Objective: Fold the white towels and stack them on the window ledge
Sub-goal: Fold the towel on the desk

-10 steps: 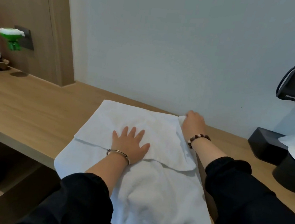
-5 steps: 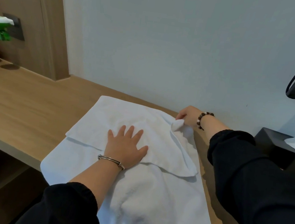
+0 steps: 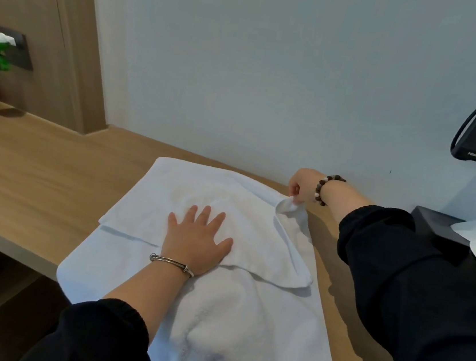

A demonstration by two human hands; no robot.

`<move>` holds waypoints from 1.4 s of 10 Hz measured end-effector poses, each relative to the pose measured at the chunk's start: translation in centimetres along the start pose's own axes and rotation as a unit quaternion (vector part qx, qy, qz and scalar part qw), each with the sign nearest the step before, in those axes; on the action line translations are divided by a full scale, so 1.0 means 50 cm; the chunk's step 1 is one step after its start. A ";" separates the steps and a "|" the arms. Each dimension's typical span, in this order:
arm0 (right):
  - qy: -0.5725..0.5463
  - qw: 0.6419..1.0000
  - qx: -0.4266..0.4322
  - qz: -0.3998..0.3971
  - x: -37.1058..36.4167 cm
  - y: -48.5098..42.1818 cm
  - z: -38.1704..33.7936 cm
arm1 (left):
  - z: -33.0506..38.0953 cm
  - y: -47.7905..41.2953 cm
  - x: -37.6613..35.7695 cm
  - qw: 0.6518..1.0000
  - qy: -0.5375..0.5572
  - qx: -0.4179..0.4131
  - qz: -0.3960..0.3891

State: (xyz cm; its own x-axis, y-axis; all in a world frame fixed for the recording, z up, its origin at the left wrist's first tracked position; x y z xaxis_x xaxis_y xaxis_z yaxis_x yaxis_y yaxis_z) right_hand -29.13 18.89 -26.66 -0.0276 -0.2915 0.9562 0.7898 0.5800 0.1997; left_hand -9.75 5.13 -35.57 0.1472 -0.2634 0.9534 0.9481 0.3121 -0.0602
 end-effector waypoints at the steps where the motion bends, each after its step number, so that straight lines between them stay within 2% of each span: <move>1: 0.049 0.996 -0.013 0.069 0.020 0.007 0.008 | 0.000 0.001 0.000 1.000 0.001 0.001 -0.001; 2: 0.016 0.994 -0.025 0.104 0.021 0.011 0.031 | 0.000 0.002 0.001 1.000 0.003 0.002 -0.002; 4: -0.134 0.989 0.001 0.067 0.012 0.015 0.048 | 0.001 0.002 0.002 1.000 0.008 0.001 -0.005; 5: -0.082 0.996 0.008 0.022 0.000 0.011 0.042 | 0.001 0.003 0.002 1.000 0.005 0.002 -0.005; 6: -0.014 0.999 -0.006 0.043 0.005 0.007 0.038 | 0.002 0.003 0.003 1.000 0.006 0.002 -0.005; 7: -0.031 0.993 -0.043 0.109 0.019 0.000 0.058 | 0.002 0.003 0.003 1.000 0.007 0.001 -0.004; 8: -0.212 0.942 -0.150 0.213 0.024 0.010 0.124 | 0.000 0.001 0.002 1.000 0.004 0.004 0.000; 9: -0.364 0.884 -0.208 0.205 -0.019 0.009 0.156 | 0.000 0.000 0.001 1.000 0.001 0.004 0.003; 10: -0.437 0.861 -0.209 0.154 -0.060 -0.001 0.159 | 0.000 0.000 0.001 1.000 0.006 0.003 0.003; 11: -0.482 0.807 -0.272 0.205 -0.074 0.014 0.195 | 0.001 0.001 0.001 1.000 0.008 0.002 0.003; 12: -0.463 0.824 -0.272 0.180 -0.086 0.015 0.187 | 0.001 0.000 0.000 1.000 0.008 0.004 0.001; 13: -0.404 0.859 -0.238 0.204 -0.065 0.031 0.138 | -0.001 -0.001 0.000 1.000 0.007 0.007 0.000; 14: -0.303 0.922 -0.140 0.196 -0.063 0.054 0.038 | -0.003 -0.001 0.000 1.000 0.010 0.012 -0.002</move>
State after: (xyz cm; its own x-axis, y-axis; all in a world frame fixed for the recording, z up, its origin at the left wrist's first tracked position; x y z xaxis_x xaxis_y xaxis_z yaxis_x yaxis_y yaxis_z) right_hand -28.09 22.83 -28.74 0.0232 0.4259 0.9045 0.9370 0.3061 -0.1682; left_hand -9.74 5.01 -35.61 0.1504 -0.2832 0.9472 0.9414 0.3336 -0.0497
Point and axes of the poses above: each hand's wrist, its own y-axis away from the middle knuckle, its own x-axis out of the back of the hand, z = x × y, the point moved 8 cm from there along -y, towards the middle knuckle, and after that the axes turned 11 degrees about y, right-handed, at the moved point
